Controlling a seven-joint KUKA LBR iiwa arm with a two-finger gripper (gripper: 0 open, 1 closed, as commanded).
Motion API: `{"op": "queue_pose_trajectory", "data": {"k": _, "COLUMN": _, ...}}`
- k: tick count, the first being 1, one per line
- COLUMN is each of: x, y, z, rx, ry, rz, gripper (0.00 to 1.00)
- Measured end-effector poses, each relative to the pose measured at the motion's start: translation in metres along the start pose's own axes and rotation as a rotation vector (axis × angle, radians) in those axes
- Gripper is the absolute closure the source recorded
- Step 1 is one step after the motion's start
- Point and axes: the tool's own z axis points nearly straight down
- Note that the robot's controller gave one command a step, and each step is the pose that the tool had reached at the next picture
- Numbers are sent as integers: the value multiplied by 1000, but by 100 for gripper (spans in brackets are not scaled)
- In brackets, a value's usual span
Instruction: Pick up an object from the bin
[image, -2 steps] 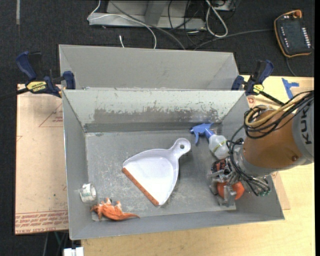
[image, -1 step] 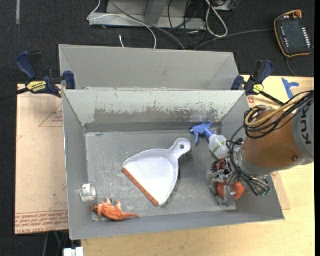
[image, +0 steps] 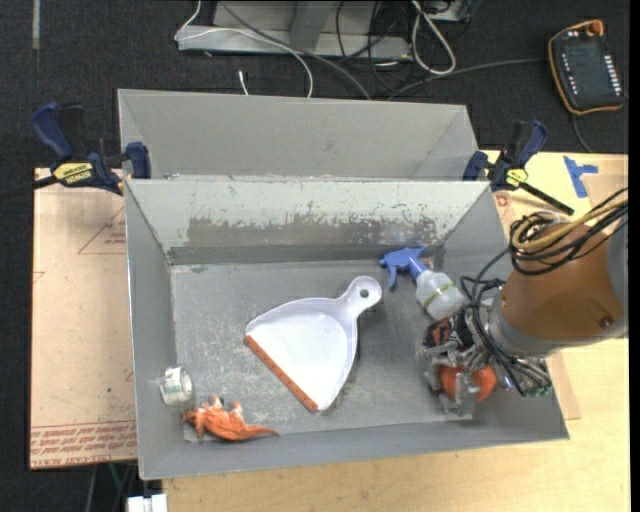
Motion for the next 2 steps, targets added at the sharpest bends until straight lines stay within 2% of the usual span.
{"op": "queue_pose_trajectory", "data": {"k": 1, "x": 3, "y": -3, "z": -3, "rx": -5, "ry": -1, "rz": -2, "gripper": 100}}
{"op": "queue_pose_trajectory", "data": {"k": 2, "x": 9, "y": -19, "z": -4, "rx": 23, "ry": 0, "rz": 10, "gripper": 0}}
